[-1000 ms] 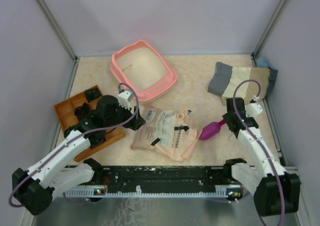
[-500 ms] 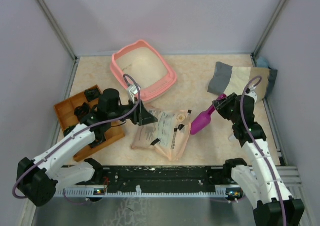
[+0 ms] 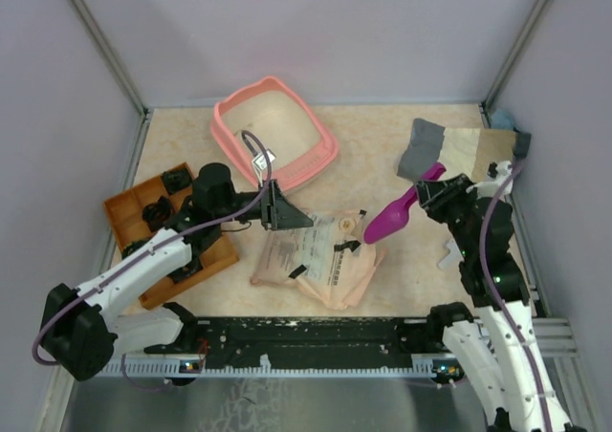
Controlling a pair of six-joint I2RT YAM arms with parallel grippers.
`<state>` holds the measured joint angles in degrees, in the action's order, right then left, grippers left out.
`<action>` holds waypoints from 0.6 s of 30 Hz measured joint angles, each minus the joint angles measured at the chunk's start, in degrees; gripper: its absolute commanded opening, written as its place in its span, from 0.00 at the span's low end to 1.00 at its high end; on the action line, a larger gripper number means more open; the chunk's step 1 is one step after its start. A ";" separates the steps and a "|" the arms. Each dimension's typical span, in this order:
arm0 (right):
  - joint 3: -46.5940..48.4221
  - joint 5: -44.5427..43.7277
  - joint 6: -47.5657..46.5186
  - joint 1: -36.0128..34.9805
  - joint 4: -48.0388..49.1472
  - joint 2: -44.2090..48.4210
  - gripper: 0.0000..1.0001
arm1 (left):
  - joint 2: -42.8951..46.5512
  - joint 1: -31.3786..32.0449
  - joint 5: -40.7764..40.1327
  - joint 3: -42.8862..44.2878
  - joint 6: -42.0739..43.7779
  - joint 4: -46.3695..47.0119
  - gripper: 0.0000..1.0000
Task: Fill the litter box with clean litter
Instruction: Pick up the spatula from the center of the board.
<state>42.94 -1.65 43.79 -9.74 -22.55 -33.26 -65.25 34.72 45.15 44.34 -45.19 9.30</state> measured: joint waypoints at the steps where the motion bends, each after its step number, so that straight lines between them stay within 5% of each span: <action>1: -0.28 0.66 -0.74 0.00 1.25 2.34 0.03 | 0.02 0.22 0.31 0.20 -1.09 1.14 0.51; 5: -3.21 7.19 -1.62 0.00 11.28 7.32 0.04 | 0.07 0.70 0.11 2.80 -2.32 2.36 0.54; 18: -10.40 28.70 1.49 -4.11 34.42 -1.92 0.05 | 1.22 1.31 -3.63 7.06 -0.02 2.19 0.55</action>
<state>32.53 27.05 45.28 -13.85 11.88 -35.18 -64.03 36.03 41.52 51.40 -45.21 11.49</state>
